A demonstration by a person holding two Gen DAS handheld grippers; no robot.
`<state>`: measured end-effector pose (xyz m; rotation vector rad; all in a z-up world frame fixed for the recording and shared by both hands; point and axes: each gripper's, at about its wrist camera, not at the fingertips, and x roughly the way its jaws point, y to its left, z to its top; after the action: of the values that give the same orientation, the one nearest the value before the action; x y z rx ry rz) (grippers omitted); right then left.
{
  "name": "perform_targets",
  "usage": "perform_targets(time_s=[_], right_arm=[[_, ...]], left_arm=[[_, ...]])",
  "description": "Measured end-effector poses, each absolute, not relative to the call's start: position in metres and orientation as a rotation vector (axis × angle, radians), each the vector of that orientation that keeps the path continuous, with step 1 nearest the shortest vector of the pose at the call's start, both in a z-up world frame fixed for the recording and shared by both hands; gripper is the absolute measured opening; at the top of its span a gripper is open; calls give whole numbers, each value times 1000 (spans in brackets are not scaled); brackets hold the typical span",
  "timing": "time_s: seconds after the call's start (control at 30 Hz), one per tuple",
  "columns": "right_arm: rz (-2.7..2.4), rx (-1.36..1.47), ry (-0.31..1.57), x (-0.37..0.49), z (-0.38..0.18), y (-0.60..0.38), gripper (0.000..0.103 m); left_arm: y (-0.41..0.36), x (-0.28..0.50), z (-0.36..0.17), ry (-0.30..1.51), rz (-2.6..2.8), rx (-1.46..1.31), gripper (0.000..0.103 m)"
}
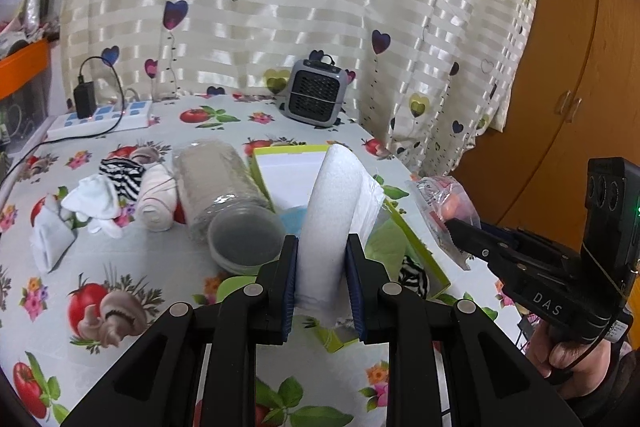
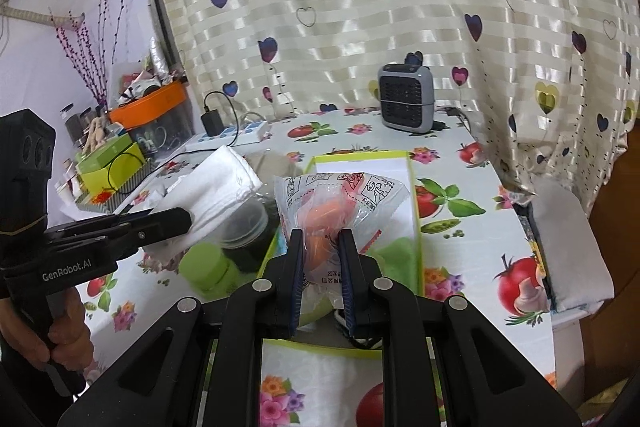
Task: Organize soft objects
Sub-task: 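Lower the white cloth and clear bag into the box and open both grippers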
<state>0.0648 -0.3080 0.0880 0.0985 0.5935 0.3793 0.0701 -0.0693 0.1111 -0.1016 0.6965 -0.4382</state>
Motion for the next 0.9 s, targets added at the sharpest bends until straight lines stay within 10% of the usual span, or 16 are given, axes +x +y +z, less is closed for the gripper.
perform_targets(time_s=[0.9], right_arm=[[375,130,800,175,36,-309,20]], left_arm=[[-128,158,66,878,-473,-97,21]])
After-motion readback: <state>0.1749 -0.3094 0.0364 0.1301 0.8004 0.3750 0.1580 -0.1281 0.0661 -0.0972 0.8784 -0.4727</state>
